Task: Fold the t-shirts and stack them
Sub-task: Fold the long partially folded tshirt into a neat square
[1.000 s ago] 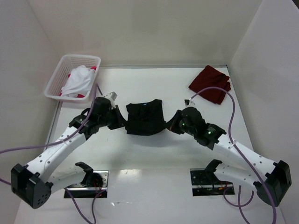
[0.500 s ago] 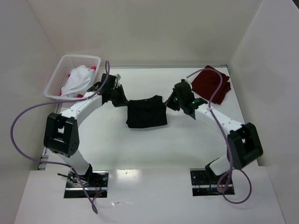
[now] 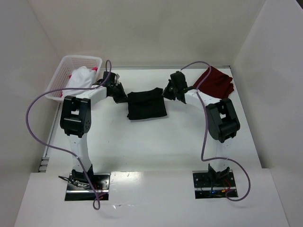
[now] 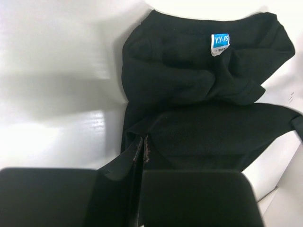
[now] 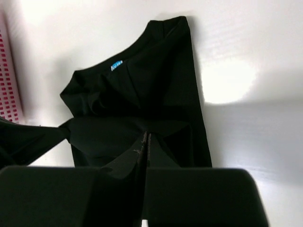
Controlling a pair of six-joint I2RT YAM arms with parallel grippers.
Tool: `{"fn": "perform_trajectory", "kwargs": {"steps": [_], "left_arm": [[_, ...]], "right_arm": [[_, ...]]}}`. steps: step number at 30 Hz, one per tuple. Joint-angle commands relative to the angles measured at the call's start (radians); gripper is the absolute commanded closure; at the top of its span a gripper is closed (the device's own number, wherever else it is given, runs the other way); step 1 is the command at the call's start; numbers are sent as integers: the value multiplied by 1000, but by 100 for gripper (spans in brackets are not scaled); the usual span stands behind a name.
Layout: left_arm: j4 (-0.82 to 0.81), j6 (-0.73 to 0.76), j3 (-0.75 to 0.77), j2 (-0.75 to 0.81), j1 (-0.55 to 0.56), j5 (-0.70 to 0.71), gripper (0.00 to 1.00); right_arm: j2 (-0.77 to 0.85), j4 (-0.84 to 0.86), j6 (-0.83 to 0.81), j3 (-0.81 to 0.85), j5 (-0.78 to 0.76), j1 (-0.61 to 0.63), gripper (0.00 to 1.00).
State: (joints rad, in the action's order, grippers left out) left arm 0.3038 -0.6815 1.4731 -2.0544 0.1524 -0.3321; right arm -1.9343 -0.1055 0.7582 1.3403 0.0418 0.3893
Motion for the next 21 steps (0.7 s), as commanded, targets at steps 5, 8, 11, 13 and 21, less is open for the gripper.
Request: {"fn": "perform_trajectory", "kwargs": {"steps": [5,8,11,13,21], "left_arm": [[-45,31,56,69,-5,-18,100],[-35,40,20,125,-5,-18,100],[-35,51,-26,206,-5,-47,100],[-25,71,-69,272,7,-47,100],[-2,80,-315,523,65,-71,100]], "right_arm": [[14,33,-65,128,-10,-13,100],[60,33,-65,86,0,-13,100],[151,72,-43,-12,23,-13,100],[204,82,-31,-94,23,-13,100],[464,102,13,-349,23,49,100]]}}
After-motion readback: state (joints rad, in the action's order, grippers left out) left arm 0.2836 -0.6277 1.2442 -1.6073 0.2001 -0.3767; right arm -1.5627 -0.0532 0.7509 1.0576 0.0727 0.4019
